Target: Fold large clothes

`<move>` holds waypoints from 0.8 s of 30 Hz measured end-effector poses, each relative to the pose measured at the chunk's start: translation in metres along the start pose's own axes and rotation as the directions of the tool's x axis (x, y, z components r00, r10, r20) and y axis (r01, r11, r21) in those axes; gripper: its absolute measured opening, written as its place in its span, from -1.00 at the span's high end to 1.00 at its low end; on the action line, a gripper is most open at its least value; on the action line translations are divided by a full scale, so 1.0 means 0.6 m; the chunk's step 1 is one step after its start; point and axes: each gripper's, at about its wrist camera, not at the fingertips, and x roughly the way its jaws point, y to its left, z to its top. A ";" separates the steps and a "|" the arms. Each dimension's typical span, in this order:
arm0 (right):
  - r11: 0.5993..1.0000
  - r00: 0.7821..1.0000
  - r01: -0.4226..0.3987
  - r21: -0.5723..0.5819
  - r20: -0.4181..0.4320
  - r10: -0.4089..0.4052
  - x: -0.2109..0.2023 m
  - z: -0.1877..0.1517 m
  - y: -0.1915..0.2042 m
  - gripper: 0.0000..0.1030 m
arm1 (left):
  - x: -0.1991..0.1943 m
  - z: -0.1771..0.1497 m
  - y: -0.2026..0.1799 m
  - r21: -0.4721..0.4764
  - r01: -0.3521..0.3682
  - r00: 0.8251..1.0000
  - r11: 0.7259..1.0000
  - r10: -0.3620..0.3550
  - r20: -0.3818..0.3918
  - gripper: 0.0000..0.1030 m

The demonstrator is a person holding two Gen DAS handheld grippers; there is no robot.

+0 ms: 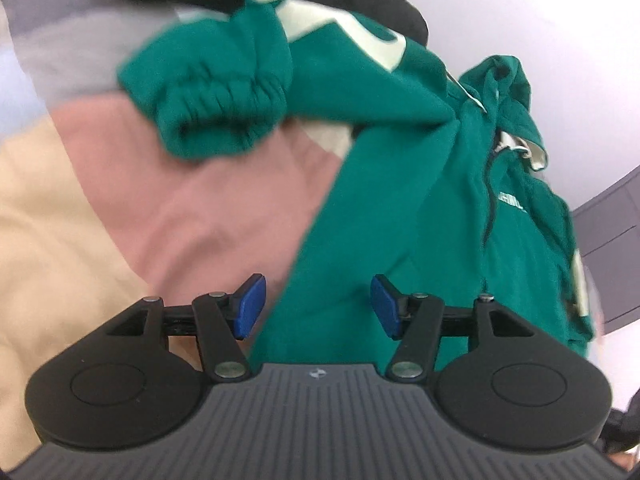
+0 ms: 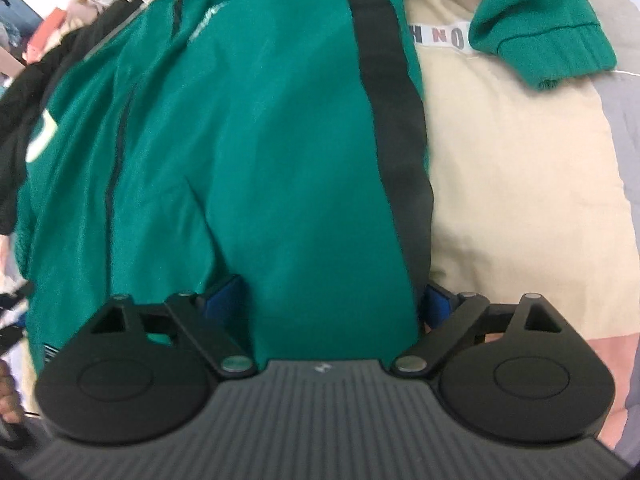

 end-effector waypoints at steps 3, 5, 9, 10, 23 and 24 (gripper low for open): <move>0.999 0.999 -0.031 -0.028 0.015 0.031 -0.017 -0.009 0.004 -0.06 | 0.003 -0.009 -0.013 0.048 0.019 1.000 0.999 -0.018 -0.016 -0.22; 0.997 0.997 -0.064 -0.040 0.030 0.065 -0.035 -0.012 0.009 0.37 | 0.000 -0.015 -0.022 0.082 0.014 1.000 0.997 -0.014 -0.011 -0.21; 0.988 0.989 -0.116 -0.102 0.086 0.125 -0.092 -0.013 0.032 0.62 | -0.007 -0.017 -0.026 0.082 0.032 0.999 0.996 -0.031 -0.014 0.13; 0.984 0.986 -0.120 -0.128 0.101 0.134 -0.109 -0.014 0.043 0.65 | -0.012 -0.018 -0.028 0.087 0.047 0.999 0.995 -0.046 -0.016 0.26; 0.978 0.999 0.025 -0.205 0.026 -0.020 -0.121 -0.036 0.020 0.70 | -0.032 -0.069 -0.079 0.323 -0.052 0.998 0.945 0.063 -0.026 0.74; 0.982 1.000 0.019 -0.189 0.024 -0.015 -0.116 -0.033 0.017 0.69 | -0.029 -0.068 -0.079 0.327 -0.055 0.997 0.943 0.068 -0.028 0.74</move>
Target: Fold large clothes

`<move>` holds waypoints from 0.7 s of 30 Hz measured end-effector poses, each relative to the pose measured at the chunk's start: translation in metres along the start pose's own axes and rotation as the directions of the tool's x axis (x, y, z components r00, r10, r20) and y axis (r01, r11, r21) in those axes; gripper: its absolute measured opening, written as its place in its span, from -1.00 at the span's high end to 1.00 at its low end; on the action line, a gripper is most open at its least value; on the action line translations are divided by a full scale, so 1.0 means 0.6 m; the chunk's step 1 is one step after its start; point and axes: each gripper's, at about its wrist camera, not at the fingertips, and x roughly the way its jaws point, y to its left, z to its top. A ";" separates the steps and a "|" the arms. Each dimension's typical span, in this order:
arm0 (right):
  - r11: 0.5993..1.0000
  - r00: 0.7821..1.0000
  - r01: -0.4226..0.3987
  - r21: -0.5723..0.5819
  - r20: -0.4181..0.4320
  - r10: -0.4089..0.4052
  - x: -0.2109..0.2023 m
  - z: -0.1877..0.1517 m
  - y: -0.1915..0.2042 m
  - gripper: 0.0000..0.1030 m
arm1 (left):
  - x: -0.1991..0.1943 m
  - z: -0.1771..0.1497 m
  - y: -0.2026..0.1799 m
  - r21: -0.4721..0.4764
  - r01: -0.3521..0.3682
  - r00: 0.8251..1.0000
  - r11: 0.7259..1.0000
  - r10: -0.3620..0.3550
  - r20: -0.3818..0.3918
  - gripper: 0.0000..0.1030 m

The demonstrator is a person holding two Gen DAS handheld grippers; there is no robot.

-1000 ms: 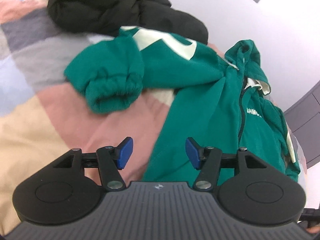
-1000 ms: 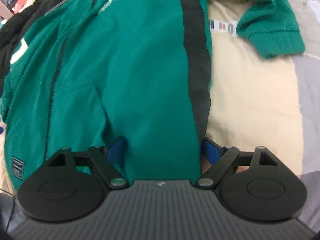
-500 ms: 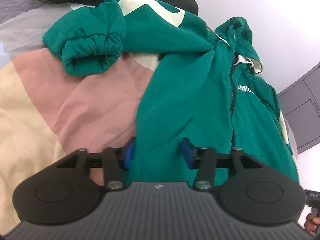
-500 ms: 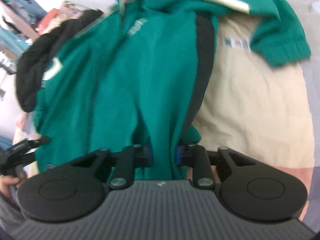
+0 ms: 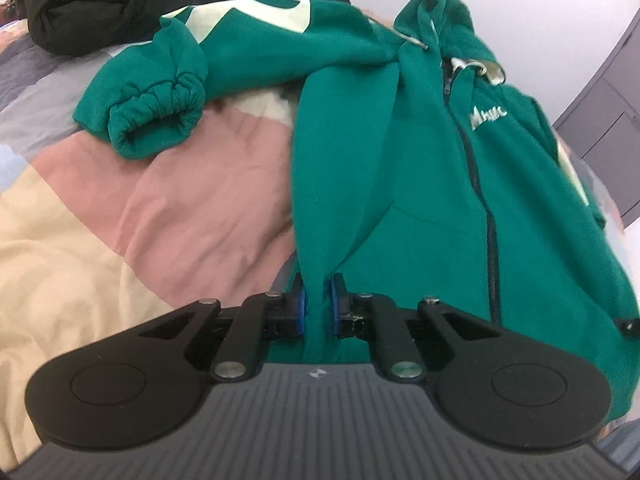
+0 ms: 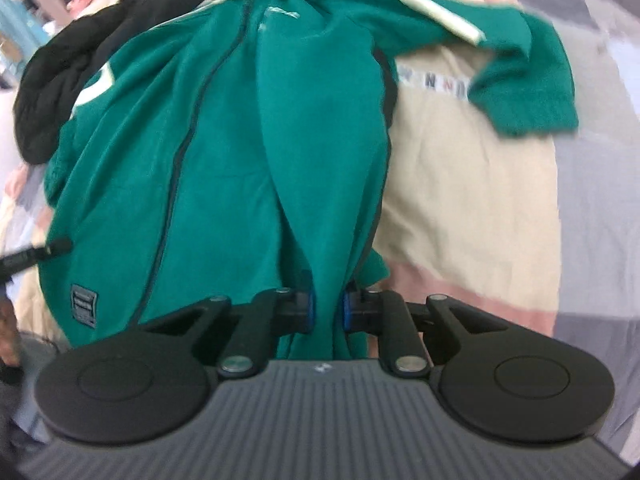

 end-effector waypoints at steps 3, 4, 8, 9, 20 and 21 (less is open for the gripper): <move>1.000 1.000 0.016 -0.007 -0.003 -0.016 0.006 0.004 0.009 0.64 | 0.001 0.006 0.003 0.009 0.005 1.000 1.000 -0.005 0.001 0.72; 1.000 1.000 0.014 0.001 -0.001 -0.014 0.004 0.004 0.011 0.58 | -0.001 0.007 0.003 0.012 0.007 1.000 1.000 -0.007 0.003 0.68; 0.998 0.998 0.042 0.042 0.044 -0.043 -0.017 0.014 0.014 -0.22 | -0.016 0.012 -0.007 0.036 -0.059 0.998 0.998 0.058 0.029 -0.10; 0.998 0.998 0.042 0.042 0.044 -0.043 -0.017 0.014 0.014 -0.32 | -0.024 0.014 -0.010 0.038 -0.065 0.997 0.997 0.063 0.055 -0.12; 0.999 0.952 0.024 -0.035 0.307 -0.012 -0.039 0.061 0.098 -0.43 | -0.082 0.072 -0.134 0.198 -0.025 0.954 0.980 -0.036 0.299 -0.18; 0.999 0.945 0.025 -0.045 0.327 -0.009 -0.033 0.062 0.110 -0.43 | -0.076 0.075 -0.144 0.211 -0.013 0.950 0.977 -0.054 0.307 -0.18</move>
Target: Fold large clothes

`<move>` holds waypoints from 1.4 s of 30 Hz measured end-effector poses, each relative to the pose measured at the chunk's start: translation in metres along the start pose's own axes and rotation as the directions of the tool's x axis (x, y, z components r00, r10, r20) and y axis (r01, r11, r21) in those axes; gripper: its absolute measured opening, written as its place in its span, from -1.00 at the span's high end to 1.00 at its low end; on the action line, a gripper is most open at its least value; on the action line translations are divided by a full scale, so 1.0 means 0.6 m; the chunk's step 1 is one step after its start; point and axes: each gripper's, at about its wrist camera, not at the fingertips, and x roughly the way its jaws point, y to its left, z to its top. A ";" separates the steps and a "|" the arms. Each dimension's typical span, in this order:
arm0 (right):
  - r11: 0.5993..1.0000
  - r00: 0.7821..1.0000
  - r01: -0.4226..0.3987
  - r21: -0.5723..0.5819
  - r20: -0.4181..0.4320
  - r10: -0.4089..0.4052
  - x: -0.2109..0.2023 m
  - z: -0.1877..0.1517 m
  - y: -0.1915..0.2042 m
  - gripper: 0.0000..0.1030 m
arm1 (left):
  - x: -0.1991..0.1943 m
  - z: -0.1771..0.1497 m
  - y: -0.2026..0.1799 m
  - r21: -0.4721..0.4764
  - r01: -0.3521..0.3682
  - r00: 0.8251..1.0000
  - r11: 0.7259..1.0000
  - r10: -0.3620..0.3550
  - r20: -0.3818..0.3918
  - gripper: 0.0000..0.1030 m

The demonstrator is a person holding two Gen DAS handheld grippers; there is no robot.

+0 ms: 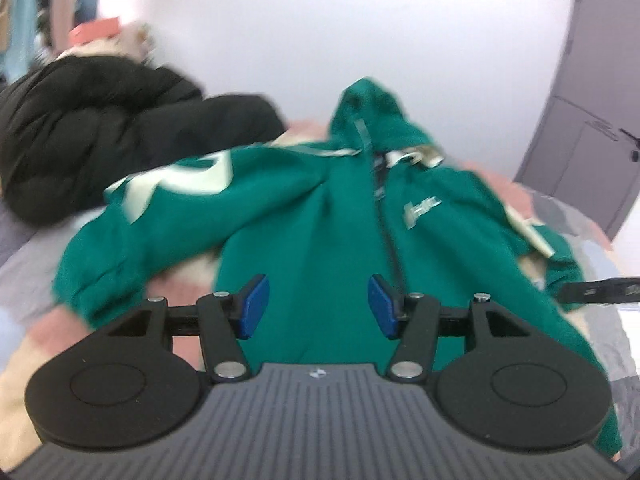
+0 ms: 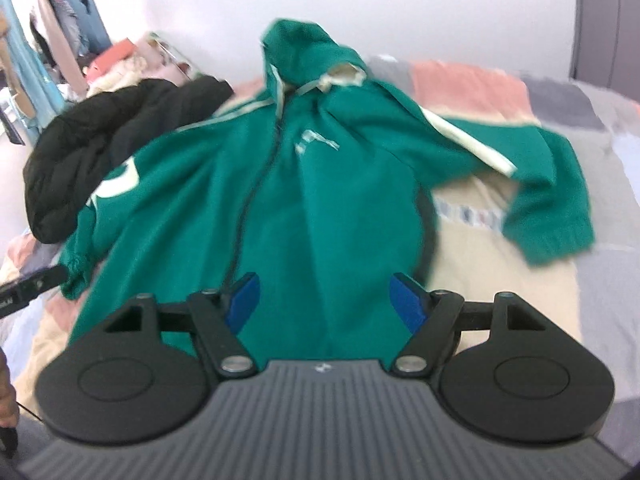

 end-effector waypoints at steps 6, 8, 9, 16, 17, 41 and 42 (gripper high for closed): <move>1.000 0.999 -0.021 0.003 0.043 0.021 0.060 -0.017 0.034 -0.43 | 0.069 -0.009 -0.025 0.028 0.058 0.998 0.998 -0.058 -0.007 -0.18; 1.000 0.999 0.008 -0.008 0.034 -0.007 0.086 -0.027 0.036 -0.43 | 0.097 -0.019 -0.018 0.035 0.059 0.998 0.998 -0.058 -0.018 -0.18; 1.000 0.999 0.022 -0.014 0.028 -0.021 0.097 -0.030 0.037 -0.43 | 0.109 -0.022 -0.012 0.032 0.061 0.998 0.998 -0.060 -0.028 -0.18; 0.982 0.983 0.163 -0.096 0.097 -0.154 0.153 -0.032 0.033 -0.42 | 0.183 -0.053 0.039 0.061 0.025 0.997 0.998 -0.021 -0.073 -0.18; 0.980 0.982 0.171 -0.099 0.102 -0.161 0.158 -0.034 0.030 -0.42 | 0.192 -0.057 0.043 0.063 0.020 0.996 0.998 -0.015 -0.083 -0.18; 0.955 0.922 0.287 0.073 0.249 -0.296 0.097 0.052 -0.077 -0.64 | 0.170 -0.071 0.084 -0.106 0.086 0.991 0.991 -0.097 -0.098 -0.18; 0.948 0.907 0.303 0.099 0.275 -0.319 0.091 0.059 -0.094 -0.64 | 0.165 -0.072 0.084 -0.109 0.088 0.991 0.990 -0.098 -0.093 -0.18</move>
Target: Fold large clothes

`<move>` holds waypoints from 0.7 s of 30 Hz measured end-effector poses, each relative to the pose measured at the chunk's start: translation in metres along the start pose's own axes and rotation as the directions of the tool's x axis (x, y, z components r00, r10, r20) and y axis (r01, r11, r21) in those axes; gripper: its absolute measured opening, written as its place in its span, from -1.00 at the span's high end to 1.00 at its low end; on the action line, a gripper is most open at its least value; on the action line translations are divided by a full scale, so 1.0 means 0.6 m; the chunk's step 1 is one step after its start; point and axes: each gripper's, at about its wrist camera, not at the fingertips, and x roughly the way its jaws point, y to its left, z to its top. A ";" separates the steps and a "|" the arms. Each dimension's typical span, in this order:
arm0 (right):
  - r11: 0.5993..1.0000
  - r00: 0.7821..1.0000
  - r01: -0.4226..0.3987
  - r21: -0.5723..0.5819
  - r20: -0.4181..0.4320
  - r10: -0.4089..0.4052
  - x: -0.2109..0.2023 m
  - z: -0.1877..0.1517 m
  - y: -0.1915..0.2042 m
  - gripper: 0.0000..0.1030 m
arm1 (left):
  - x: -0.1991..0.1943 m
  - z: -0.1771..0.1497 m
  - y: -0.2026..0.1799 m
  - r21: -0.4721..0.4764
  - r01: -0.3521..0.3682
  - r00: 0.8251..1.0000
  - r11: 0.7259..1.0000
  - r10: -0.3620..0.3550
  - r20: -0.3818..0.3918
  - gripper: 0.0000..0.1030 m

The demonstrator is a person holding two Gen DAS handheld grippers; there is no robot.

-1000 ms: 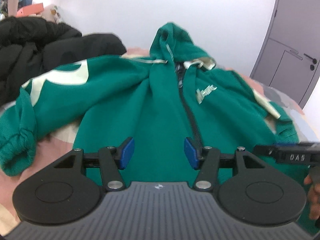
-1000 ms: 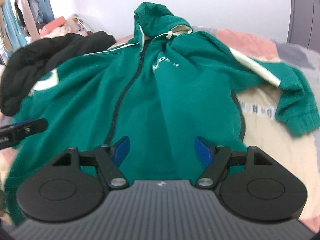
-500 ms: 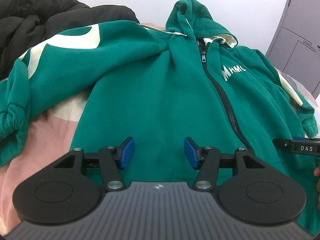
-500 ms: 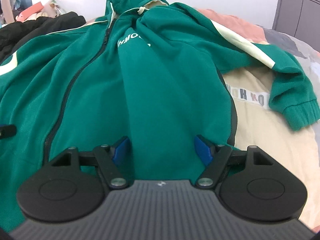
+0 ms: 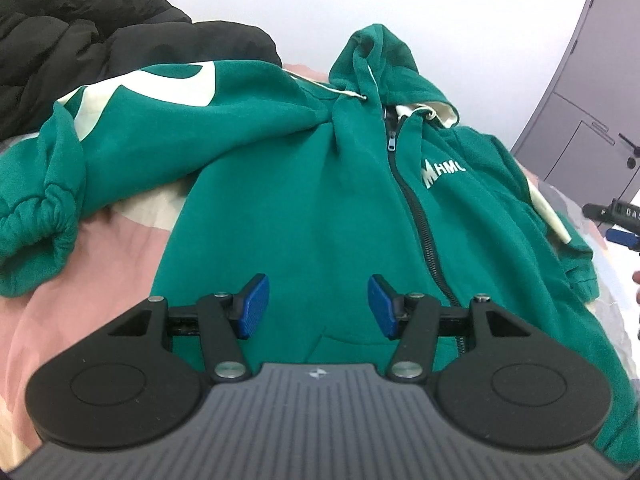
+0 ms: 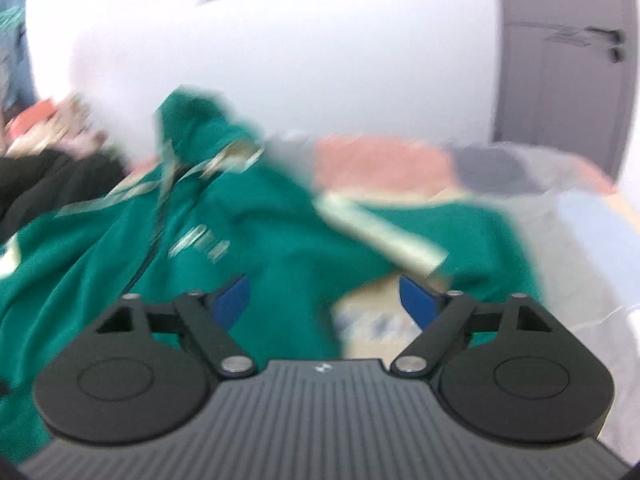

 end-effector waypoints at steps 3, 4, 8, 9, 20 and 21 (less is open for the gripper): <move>0.987 0.995 0.087 0.132 0.036 -0.093 0.020 0.013 -0.080 -0.64 | -0.004 0.000 0.000 -0.009 0.002 1.000 1.000 -0.002 0.009 -0.18; 0.978 0.993 0.109 0.175 0.030 -0.116 0.027 0.014 -0.105 -0.64 | -0.004 0.000 0.000 -0.012 0.004 1.000 1.000 -0.004 0.011 -0.18; 0.954 0.988 0.143 0.264 0.012 -0.152 0.052 -0.004 -0.178 -0.79 | 0.001 0.000 -0.004 -0.017 0.008 1.000 1.000 -0.007 0.015 -0.18; 0.954 0.987 0.156 0.256 -0.002 -0.161 0.059 -0.010 -0.185 -0.79 | 0.003 0.001 -0.005 -0.017 0.006 1.000 1.000 -0.006 0.013 -0.18; 0.977 0.967 0.210 -0.043 -0.142 -0.214 0.162 -0.073 -0.161 -0.85 | 0.021 0.000 -0.020 -0.009 0.005 1.000 1.000 -0.005 0.008 -0.18; 0.972 0.964 0.214 -0.100 -0.139 -0.226 0.166 -0.080 -0.154 -0.85 | 0.023 -0.001 -0.023 -0.006 0.004 1.000 1.000 -0.004 0.007 -0.18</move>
